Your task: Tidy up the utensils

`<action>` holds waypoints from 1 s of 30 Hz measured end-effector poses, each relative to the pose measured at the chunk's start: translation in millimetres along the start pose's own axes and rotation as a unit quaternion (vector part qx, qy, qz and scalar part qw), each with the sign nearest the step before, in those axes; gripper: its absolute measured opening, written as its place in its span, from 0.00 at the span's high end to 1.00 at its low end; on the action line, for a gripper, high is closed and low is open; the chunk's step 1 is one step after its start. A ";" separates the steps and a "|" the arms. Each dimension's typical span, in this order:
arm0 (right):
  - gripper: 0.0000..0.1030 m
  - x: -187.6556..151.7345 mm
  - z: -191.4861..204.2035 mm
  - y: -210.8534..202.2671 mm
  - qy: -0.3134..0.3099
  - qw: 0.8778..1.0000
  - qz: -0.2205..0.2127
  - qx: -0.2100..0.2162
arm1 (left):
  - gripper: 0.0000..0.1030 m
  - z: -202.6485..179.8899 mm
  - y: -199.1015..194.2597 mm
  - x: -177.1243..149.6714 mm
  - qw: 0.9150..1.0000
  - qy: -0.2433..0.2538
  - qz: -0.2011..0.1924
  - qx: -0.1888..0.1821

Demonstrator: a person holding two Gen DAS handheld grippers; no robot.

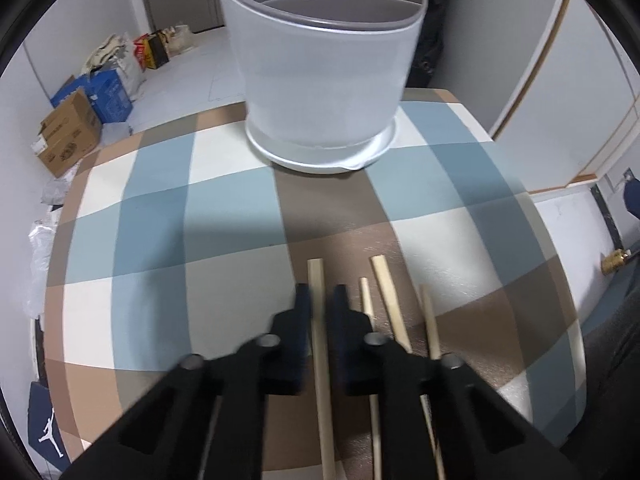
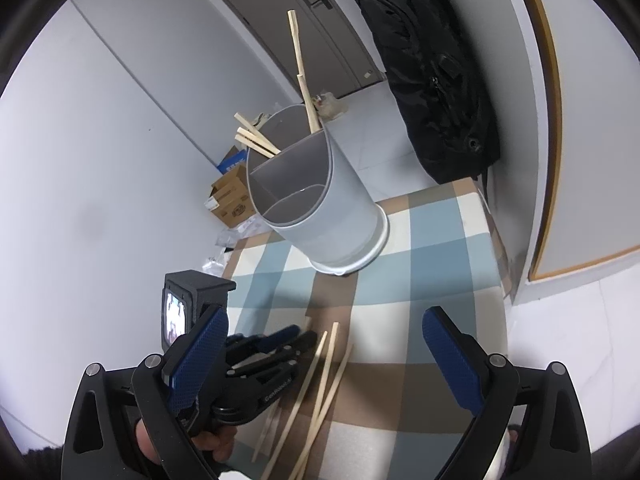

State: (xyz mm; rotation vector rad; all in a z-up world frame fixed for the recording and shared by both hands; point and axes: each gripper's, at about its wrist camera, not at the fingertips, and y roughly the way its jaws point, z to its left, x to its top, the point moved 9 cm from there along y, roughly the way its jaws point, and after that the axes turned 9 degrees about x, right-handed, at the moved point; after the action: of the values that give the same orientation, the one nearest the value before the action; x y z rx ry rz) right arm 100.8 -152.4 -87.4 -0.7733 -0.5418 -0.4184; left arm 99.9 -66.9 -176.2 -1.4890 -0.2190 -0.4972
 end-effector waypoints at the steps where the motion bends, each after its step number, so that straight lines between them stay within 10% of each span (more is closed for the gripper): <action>1: 0.04 -0.4 0.3 0.0 -0.001 1.000 0.001 -0.001 | 0.97 0.5 0.3 0.4 1.000 0.001 0.001 -0.003; 15: 0.07 -12.8 -2.3 17.7 -0.011 0.999 0.027 -0.039 | 0.98 32.6 -20.5 16.9 0.995 -0.070 -0.045 -0.048; 30: 0.54 -66.7 26.5 90.7 -0.046 0.984 0.175 0.005 | 0.98 82.6 -52.4 27.8 0.974 -0.175 -0.105 -0.103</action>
State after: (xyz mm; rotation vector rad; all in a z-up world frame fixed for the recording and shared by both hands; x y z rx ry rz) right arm 89.3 -63.6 -160.5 -0.8624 -0.4811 -0.0559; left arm 114.3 8.9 -110.1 -1.7634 -0.6227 -0.4329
